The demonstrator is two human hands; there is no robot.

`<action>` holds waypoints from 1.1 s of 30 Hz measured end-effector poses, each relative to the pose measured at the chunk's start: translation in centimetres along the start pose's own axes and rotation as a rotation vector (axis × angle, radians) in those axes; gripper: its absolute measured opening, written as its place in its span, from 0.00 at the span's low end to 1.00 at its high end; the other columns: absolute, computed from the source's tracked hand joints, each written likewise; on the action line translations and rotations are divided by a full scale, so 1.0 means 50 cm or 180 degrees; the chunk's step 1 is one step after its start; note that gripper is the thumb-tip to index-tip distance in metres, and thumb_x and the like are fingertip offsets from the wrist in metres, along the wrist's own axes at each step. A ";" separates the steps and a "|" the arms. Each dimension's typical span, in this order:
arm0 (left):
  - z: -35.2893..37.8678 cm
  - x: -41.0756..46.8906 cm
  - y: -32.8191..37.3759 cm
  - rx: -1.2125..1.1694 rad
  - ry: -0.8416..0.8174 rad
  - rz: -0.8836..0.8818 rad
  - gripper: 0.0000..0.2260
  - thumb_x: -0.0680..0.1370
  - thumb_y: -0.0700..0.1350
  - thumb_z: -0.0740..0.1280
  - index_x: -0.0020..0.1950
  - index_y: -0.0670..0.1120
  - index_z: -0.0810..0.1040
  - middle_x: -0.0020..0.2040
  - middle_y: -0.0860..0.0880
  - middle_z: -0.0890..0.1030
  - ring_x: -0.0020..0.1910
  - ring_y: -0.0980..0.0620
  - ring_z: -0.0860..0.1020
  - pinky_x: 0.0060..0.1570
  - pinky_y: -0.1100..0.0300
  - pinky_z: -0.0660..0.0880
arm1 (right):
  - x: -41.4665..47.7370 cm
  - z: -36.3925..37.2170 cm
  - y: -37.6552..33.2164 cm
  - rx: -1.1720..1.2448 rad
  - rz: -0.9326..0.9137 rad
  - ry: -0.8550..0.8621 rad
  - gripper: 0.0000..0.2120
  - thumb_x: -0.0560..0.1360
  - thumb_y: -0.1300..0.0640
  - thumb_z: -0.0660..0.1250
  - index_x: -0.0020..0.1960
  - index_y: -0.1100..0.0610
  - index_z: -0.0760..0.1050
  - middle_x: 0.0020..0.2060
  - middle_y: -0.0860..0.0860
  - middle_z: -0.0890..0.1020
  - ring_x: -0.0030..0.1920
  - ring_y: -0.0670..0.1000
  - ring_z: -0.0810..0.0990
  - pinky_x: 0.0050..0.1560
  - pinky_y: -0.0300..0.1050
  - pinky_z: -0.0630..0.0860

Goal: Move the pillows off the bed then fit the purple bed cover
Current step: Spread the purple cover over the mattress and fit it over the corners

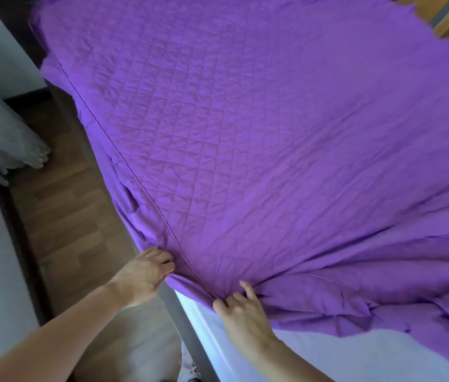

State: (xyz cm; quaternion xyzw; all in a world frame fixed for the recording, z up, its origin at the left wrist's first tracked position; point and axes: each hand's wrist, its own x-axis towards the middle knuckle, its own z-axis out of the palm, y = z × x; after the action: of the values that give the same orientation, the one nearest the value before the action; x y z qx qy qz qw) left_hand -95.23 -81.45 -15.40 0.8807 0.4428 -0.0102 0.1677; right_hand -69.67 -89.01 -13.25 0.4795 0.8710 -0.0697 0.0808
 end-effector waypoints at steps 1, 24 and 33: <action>0.003 -0.019 0.004 -0.0023 -0.0016 -0.0073 0.03 0.70 0.48 0.60 0.39 0.53 0.73 0.41 0.56 0.78 0.40 0.53 0.78 0.51 0.65 0.65 | -0.008 -0.004 -0.018 0.0032 0.0012 -0.0050 0.15 0.58 0.60 0.51 0.35 0.50 0.74 0.22 0.46 0.73 0.27 0.49 0.74 0.57 0.50 0.67; 0.110 0.015 0.308 0.0644 0.0302 -0.0430 0.12 0.59 0.45 0.77 0.40 0.53 0.81 0.37 0.54 0.79 0.35 0.50 0.79 0.45 0.56 0.78 | -0.180 0.023 0.147 -0.0661 0.1127 -0.0299 0.11 0.53 0.60 0.78 0.32 0.52 0.79 0.31 0.52 0.79 0.33 0.56 0.80 0.53 0.62 0.76; 0.148 -0.132 0.338 0.0727 0.0012 -0.0083 0.08 0.66 0.47 0.58 0.36 0.54 0.77 0.34 0.56 0.76 0.35 0.53 0.78 0.51 0.61 0.64 | -0.372 0.088 -0.005 -0.0245 0.0206 0.0200 0.12 0.59 0.58 0.54 0.28 0.51 0.75 0.16 0.47 0.70 0.16 0.47 0.69 0.47 0.50 0.81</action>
State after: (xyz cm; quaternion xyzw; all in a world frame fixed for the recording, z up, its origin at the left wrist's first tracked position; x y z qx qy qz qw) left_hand -85.04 -98.16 -16.43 0.8883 0.4505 -0.0611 0.0653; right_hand -59.73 -105.36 -13.69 0.5060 0.8592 -0.0185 0.0740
